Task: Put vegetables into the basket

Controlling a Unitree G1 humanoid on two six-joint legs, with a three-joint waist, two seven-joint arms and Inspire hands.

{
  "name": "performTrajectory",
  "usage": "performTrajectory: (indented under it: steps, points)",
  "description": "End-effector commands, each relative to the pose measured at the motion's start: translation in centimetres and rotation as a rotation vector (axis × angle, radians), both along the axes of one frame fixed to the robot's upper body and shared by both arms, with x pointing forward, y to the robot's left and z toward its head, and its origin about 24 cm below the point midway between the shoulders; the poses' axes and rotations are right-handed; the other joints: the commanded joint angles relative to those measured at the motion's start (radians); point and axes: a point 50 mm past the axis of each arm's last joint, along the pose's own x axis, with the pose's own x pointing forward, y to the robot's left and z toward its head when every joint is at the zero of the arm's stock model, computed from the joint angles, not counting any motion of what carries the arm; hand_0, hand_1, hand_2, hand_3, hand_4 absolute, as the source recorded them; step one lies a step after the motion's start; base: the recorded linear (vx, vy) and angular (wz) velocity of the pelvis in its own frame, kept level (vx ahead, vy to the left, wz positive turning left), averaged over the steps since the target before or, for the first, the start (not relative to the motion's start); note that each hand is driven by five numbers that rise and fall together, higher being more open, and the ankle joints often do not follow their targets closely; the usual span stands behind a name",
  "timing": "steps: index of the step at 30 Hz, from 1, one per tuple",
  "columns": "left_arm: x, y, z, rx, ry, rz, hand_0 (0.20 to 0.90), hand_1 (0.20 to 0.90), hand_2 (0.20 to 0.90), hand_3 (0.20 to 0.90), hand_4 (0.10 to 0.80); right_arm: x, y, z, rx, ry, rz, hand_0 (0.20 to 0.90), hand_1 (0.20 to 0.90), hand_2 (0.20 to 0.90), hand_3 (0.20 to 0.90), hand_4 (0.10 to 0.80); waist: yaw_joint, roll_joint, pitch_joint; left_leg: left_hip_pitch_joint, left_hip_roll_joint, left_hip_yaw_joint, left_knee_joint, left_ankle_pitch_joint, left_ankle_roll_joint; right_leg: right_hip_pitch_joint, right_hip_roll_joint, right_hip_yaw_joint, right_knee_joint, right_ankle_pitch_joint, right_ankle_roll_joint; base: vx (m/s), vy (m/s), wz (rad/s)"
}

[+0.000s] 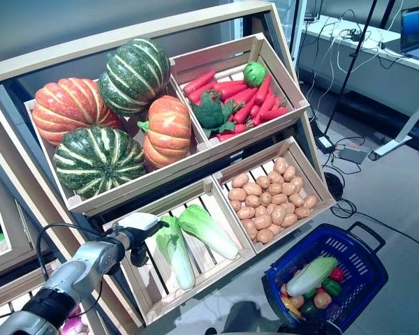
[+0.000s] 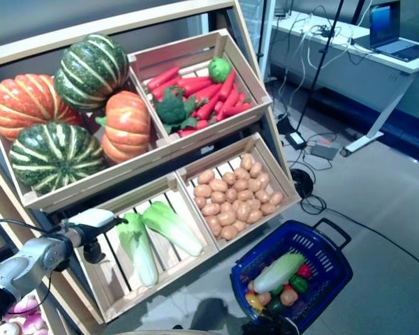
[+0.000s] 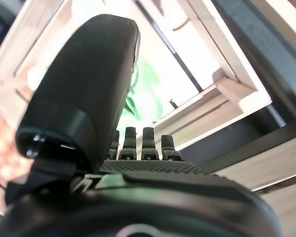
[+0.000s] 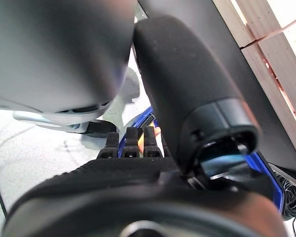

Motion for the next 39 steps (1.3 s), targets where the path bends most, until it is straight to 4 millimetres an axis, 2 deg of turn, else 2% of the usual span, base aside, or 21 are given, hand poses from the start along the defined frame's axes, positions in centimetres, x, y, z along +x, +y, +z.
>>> performTrajectory:
  steps: [1,4,5,8,17,24,28,33,39]
  points:
    - [3.3,1.6,5.9,0.116,-0.339,-0.064,0.9,0.9,0.9,0.9,0.8,2.3,-0.9,1.0,0.013,-0.11,0.043,0.9,0.9,0.9,0.9,0.8,-0.011,-0.017,0.041,-0.06,-0.021,0.021,0.005,0.036,0.01,-0.001,-0.016,-0.045,0.006,0.037,-0.015,-0.018,0.038,0.04]
    - [3.7,2.1,5.9,0.135,-0.448,-0.095,0.9,0.9,0.9,0.9,0.8,4.3,-1.1,1.7,0.014,-0.172,0.053,0.9,0.9,0.9,0.9,0.8,-0.015,-0.01,0.088,-0.105,-0.02,0.018,0.019,0.047,0.014,-0.06,-0.016,-0.046,0.076,0.012,-0.03,-0.164,0.047,0.01]
    - [4.2,2.2,5.9,0.131,-0.527,-0.109,0.9,0.9,0.9,0.9,0.8,5.8,-1.3,2.3,0.011,-0.215,0.06,0.9,0.9,0.9,0.9,0.8,-0.016,-0.008,0.129,-0.15,-0.024,0.011,0.06,0.046,0.017,-0.109,-0.018,-0.043,0.136,-0.008,-0.041,-0.261,0.028,-0.01]
    - [5.1,1.7,6.3,0.119,-0.631,-0.15,0.9,0.9,0.9,0.9,0.8,8.3,-1.5,3.3,-0.006,-0.28,0.072,0.9,0.9,0.9,0.9,0.8,-0.012,-0.01,0.203,-0.241,-0.03,-0.002,0.151,0.043,0.013,-0.183,-0.026,-0.04,0.215,-0.025,-0.056,-0.242,0.007,0.04]
    - [6.2,1.1,7.0,0.11,-0.81,-0.204,0.9,0.9,0.9,0.9,0.8,13.3,-1.6,6.3,-0.002,-0.449,0.059,0.9,0.9,0.9,0.9,0.8,-0.009,-0.039,0.316,-0.484,-0.035,-0.019,0.442,-0.018,0.023,-0.386,-0.027,-0.012,0.457,-0.105,-0.098,-0.136,0.006,-0.01]
    - [6.1,1.7,7.0,0.119,-0.866,-0.189,0.9,0.9,0.9,0.9,0.8,14.5,-1.5,7.2,-0.001,-0.496,0.056,0.9,0.9,0.9,0.9,0.8,-0.014,-0.05,0.349,-0.578,-0.023,-0.014,0.544,-0.041,0.024,-0.469,-0.026,0.016,0.561,-0.136,-0.108,-0.058,0.019,-0.06]
    - [6.2,1.3,6.7,0.111,-0.875,-0.197,0.9,0.9,0.9,0.9,0.8,15.3,-1.4,7.9,0.002,-0.522,0.062,0.9,0.9,0.9,0.9,0.8,-0.015,-0.054,0.373,-0.636,-0.017,-0.011,0.596,-0.048,0.025,-0.521,-0.021,0.035,0.62,-0.152,-0.115,-0.053,0.021,-0.05]
    - [6.6,0.7,7.4,0.107,-0.894,-0.207,0.9,0.9,0.9,0.9,0.8,16.1,-1.8,8.6,-0.005,-0.547,0.051,0.9,0.9,0.9,0.9,0.8,-0.016,-0.053,0.4,-0.668,-0.016,-0.009,0.627,-0.051,0.023,-0.545,-0.015,0.044,0.647,-0.159,-0.12,-0.047,0.022,-0.04]
    - [6.4,0.5,7.3,0.153,-0.91,-0.232,0.9,0.9,0.9,0.9,0.8,17.3,-1.7,9.9,0.037,-0.626,-0.001,0.9,0.9,0.9,0.9,0.8,-0.018,-0.052,0.416,-0.709,-0.013,0.002,0.674,-0.066,0.032,-0.588,-0.021,0.049,0.701,-0.174,-0.128,-0.032,0.035,-0.04]
